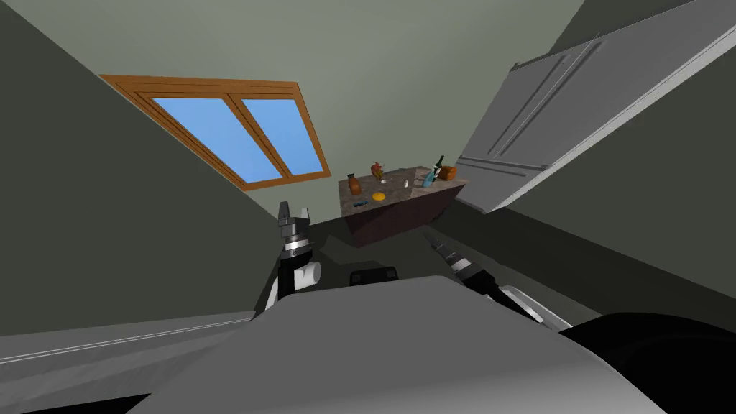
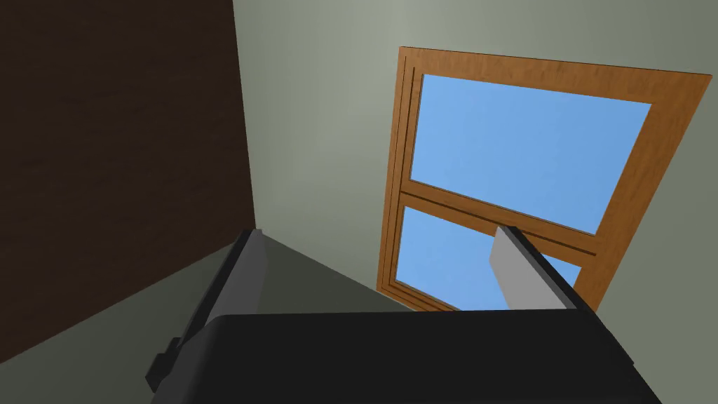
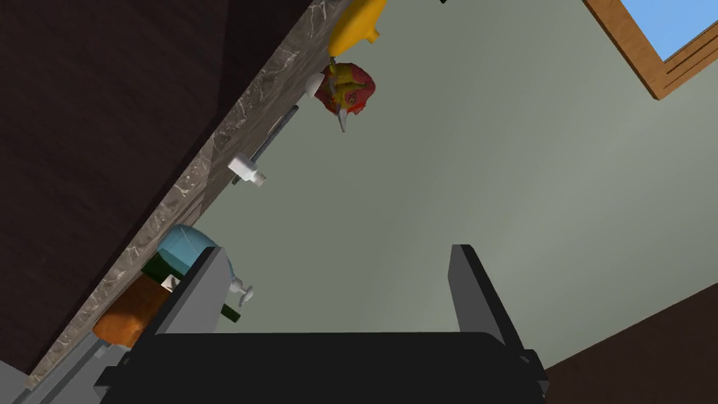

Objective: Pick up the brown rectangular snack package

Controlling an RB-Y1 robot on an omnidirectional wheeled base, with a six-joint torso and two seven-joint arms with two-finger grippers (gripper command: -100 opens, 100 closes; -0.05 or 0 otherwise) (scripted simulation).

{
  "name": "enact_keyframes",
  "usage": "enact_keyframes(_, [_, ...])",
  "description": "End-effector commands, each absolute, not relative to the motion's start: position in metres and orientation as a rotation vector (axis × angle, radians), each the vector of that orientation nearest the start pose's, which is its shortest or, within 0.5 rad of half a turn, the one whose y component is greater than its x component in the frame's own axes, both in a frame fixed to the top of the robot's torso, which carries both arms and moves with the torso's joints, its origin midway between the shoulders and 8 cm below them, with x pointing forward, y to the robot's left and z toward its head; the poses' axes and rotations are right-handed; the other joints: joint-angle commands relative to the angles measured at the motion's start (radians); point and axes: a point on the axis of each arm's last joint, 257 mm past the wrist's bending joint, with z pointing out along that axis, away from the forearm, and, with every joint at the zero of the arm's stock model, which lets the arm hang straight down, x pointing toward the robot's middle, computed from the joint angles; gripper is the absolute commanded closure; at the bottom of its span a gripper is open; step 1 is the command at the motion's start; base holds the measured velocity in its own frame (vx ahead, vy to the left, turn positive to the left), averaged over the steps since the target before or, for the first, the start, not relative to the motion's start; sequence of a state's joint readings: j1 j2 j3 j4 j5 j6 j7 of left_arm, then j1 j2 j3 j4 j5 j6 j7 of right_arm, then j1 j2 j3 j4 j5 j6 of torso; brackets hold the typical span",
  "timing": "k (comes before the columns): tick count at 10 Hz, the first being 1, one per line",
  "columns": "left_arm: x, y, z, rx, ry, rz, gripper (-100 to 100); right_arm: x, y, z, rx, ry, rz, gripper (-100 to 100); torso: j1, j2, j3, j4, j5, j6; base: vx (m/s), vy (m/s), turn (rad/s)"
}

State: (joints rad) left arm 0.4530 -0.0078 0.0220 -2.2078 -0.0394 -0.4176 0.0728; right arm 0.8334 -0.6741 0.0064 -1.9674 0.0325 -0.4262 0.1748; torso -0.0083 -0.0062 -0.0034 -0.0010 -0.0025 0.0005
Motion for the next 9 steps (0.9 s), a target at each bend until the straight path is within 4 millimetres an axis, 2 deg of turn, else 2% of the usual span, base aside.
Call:
enact_keyframes(1, [0.374, 0.284, -0.009, -0.760, 0.680, -1.311, 0, 0.278, -0.349, -0.267, 0.484, 1.762, 0.730, -100, 0.000, 0.000, 0.000, 0.000, 0.000, 0.000, -0.077, -0.089, 0.440])
enact_keyframes(2, [0.374, 0.284, -0.009, -0.760, 0.680, -1.311, 0, 0.278, -0.349, -0.267, 0.484, 1.762, 0.730, -100, -0.001, 0.000, 0.000, 0.000, 0.000, -0.001, -0.052, -0.091, 0.323])
enact_keyframes(4, [0.374, 0.284, -0.009, -0.760, 0.680, -1.311, 0, 0.250, -0.370, -0.301, 0.445, 1.900, 0.656, -100, -0.001, -0.002, -0.001, -0.001, 0.000, 0.000, -0.074, -0.092, 0.428])
enact_keyframes(5, [0.374, 0.284, -0.009, -0.760, 0.680, -1.311, 0, 0.249, -0.372, -0.302, 0.429, 1.916, 0.650, -100, -0.002, -0.001, -0.001, 0.000, 0.000, 0.000, -0.071, -0.080, 0.425])
enact_keyframes(6, [0.374, 0.284, -0.009, -0.760, 0.680, -1.311, 0, 0.233, -0.386, -0.318, 0.406, 1.988, 0.607, -100, -0.001, -0.002, -0.001, 0.000, 0.000, 0.000, -0.073, -0.085, 0.444])
enact_keyframes(7, [0.374, 0.284, -0.009, -0.760, 0.680, -1.311, 0, 0.233, -0.387, -0.318, 0.394, 1.996, 0.605, -100, -0.002, -0.002, -0.001, -0.001, 0.000, 0.000, -0.057, -0.061, 0.410])
enact_keyframes(8, [0.374, 0.285, -0.009, -0.760, 0.680, -1.311, 0, 0.217, -0.402, -0.332, 0.369, 2.067, 0.561, -100, 0.000, -0.003, -0.002, -0.001, 0.000, 0.000, -0.039, -0.043, 0.379])
enact_keyframes(9, [0.374, 0.285, -0.009, -0.760, 0.680, -1.311, 0, 0.218, -0.404, -0.332, 0.353, 2.077, 0.558, -100, 0.001, -0.004, -0.003, -0.001, 0.000, 0.000, -0.025, -0.027, 0.320])
